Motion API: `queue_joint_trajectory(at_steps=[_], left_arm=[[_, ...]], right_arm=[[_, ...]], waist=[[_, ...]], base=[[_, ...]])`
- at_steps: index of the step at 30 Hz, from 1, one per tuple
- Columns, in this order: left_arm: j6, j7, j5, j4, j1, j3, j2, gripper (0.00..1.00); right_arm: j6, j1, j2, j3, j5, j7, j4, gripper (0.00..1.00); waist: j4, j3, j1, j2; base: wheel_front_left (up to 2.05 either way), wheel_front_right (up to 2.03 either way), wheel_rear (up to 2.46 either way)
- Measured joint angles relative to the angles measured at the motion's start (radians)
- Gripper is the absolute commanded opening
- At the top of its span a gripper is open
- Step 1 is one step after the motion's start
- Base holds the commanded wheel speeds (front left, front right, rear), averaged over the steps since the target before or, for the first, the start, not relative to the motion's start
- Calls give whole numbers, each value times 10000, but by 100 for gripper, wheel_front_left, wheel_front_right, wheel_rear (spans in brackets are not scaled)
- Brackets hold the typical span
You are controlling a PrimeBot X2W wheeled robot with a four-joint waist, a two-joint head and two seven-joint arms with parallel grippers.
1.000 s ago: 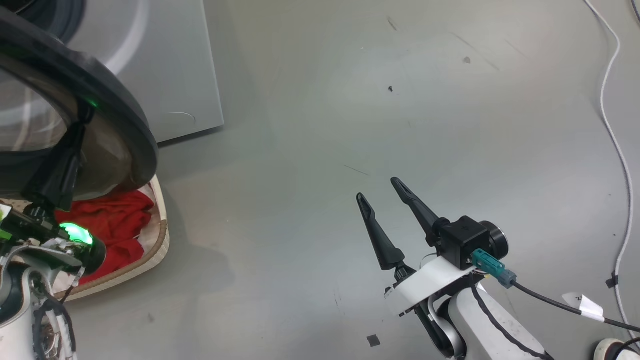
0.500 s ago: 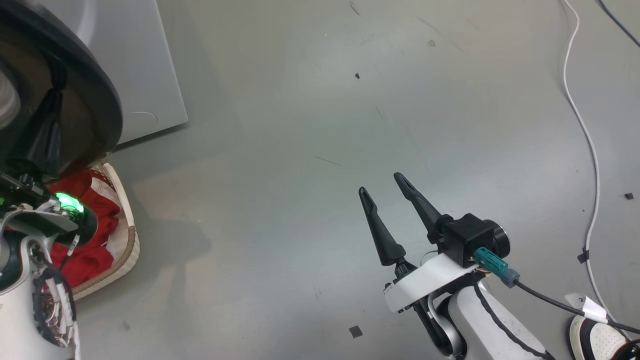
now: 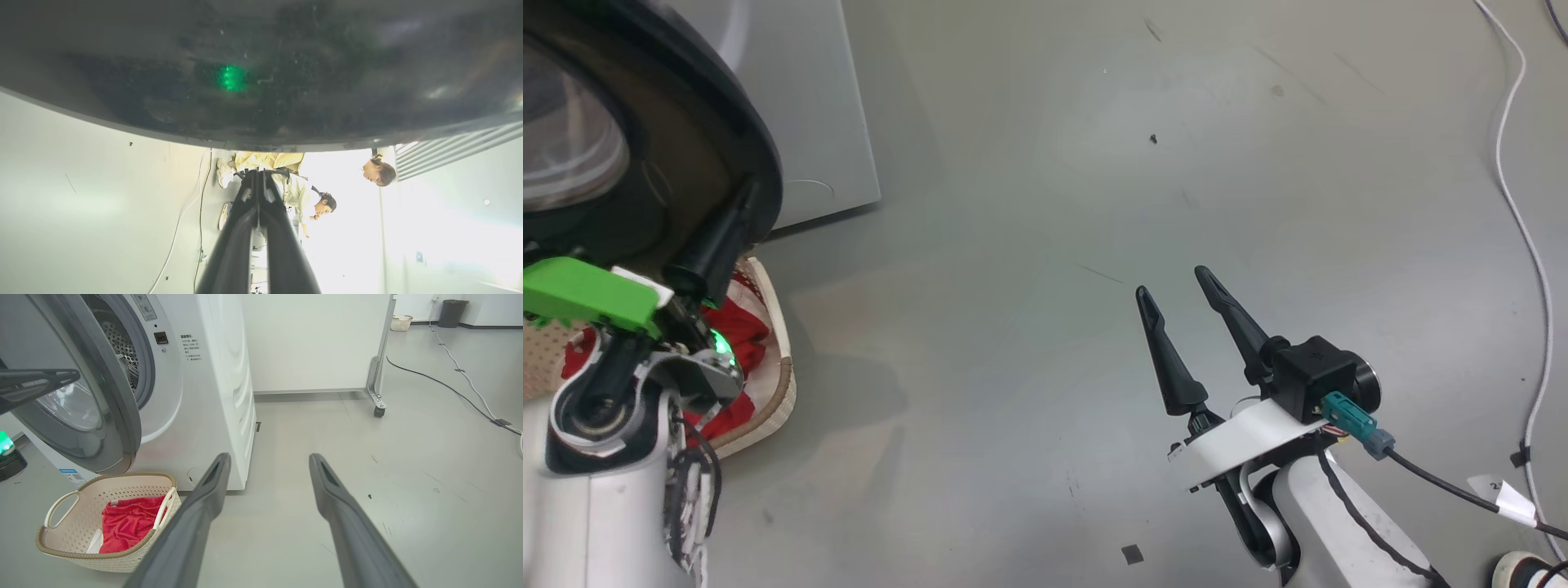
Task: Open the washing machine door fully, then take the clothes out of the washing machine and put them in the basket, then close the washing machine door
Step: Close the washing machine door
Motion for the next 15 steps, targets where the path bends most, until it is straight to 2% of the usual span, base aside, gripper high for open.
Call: queue_joint_trajectory(at_steps=[4, 8, 9, 10, 15], left_arm=[[-445, 520, 1083, 21, 557, -1018, 552, 0], [-1058, 376, 2374, 81, 1011, -1486, 1089, 0], [-1058, 376, 2374, 81, 1011, -1486, 1089, 0], [-1248, 171, 3110, 90, 1141, -1676, 1386, 0], [-1358, -468, 4314, 100, 1397, -1881, 1724, 0]], right_arm=[[4, -6, -2, -194, -132, 0, 42, 100], [17, -7, -6, -395, -261, 0, 102, 100], [17, -7, -6, -395, -261, 0, 102, 100], [33, -6, -10, -477, -284, 0, 115, 100], [98, -5, -50, -656, -351, 0, 115, 100]], waist=[[365, -166, 0, 0], [791, -355, 0, 0], [791, -355, 0, 0], [1021, -455, 0, 0], [1496, -658, 0, 0]], base=[[0, 0, 0], [0, 0, 0], [0, 0, 0], [0, 0, 0], [0, 0, 0]])
